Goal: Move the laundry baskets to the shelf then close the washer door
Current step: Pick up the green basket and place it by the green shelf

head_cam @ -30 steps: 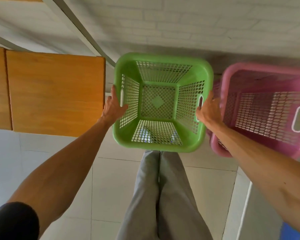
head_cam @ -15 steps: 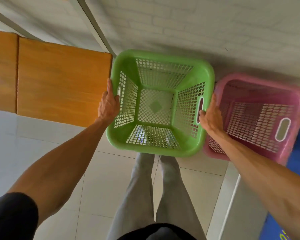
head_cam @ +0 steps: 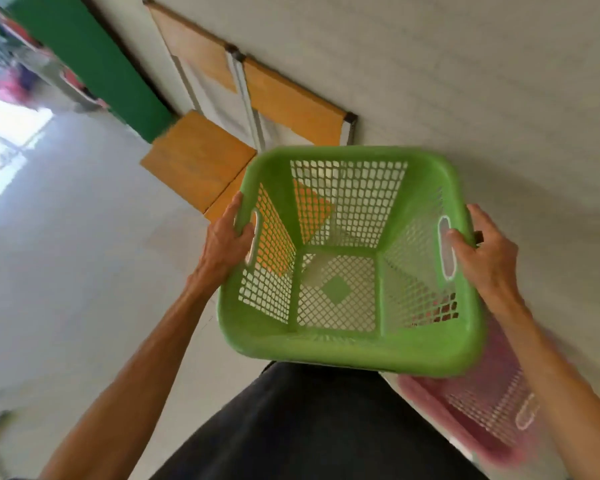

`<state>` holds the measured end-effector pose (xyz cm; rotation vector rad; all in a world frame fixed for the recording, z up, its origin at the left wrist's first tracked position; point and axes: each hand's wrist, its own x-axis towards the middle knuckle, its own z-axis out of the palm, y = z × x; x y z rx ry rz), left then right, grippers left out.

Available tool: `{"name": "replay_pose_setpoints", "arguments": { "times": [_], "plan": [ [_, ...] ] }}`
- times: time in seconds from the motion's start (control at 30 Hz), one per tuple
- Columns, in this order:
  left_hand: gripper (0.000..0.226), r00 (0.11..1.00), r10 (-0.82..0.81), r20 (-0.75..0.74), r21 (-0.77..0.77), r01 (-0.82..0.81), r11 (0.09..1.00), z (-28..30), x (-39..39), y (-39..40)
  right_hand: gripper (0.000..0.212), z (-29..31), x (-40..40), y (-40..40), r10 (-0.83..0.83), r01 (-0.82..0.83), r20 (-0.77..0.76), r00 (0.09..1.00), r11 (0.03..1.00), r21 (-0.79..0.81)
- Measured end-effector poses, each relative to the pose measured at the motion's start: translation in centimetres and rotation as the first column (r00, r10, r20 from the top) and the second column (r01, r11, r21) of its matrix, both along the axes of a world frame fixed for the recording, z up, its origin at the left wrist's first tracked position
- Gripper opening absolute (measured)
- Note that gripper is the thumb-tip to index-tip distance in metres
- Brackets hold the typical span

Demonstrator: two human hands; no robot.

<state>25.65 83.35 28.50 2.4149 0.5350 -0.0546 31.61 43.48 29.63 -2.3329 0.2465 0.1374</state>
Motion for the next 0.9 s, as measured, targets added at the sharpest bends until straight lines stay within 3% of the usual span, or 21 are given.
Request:
{"name": "replay_pose_setpoints", "arguments": {
  "times": [0.13,0.3,0.63,0.77,0.9],
  "plan": [
    [0.068,0.972,0.230,0.052,0.004,-0.230,0.973,6.0,-5.5,5.8,0.057,6.0,3.1,7.5,0.212,-0.212,0.044,0.976,0.977,0.005],
    [0.072,0.867,0.478,0.141,-0.007,-0.482,0.876,10.1,-15.1,13.0,0.061,9.4,2.9,20.0,0.437,-0.440,0.136,0.889,0.898,-0.011],
    [0.070,0.654,0.723,0.224,-0.038,-0.735,0.677,12.1,-37.0,29.7,0.061,10.6,-8.9,48.6,0.736,-0.750,0.231,0.637,0.660,-0.033],
    [0.069,0.604,0.756,0.253,-0.045,-0.773,0.632,12.2,-43.7,36.2,0.061,9.8,-13.8,58.7,0.798,-0.819,0.281,0.533,0.570,-0.064],
    [0.069,0.569,0.784,0.249,-0.045,-0.801,0.596,11.9,-47.3,42.1,0.067,9.1,-16.7,66.2,0.829,-0.848,0.265,0.493,0.525,-0.066]
  ]
}}
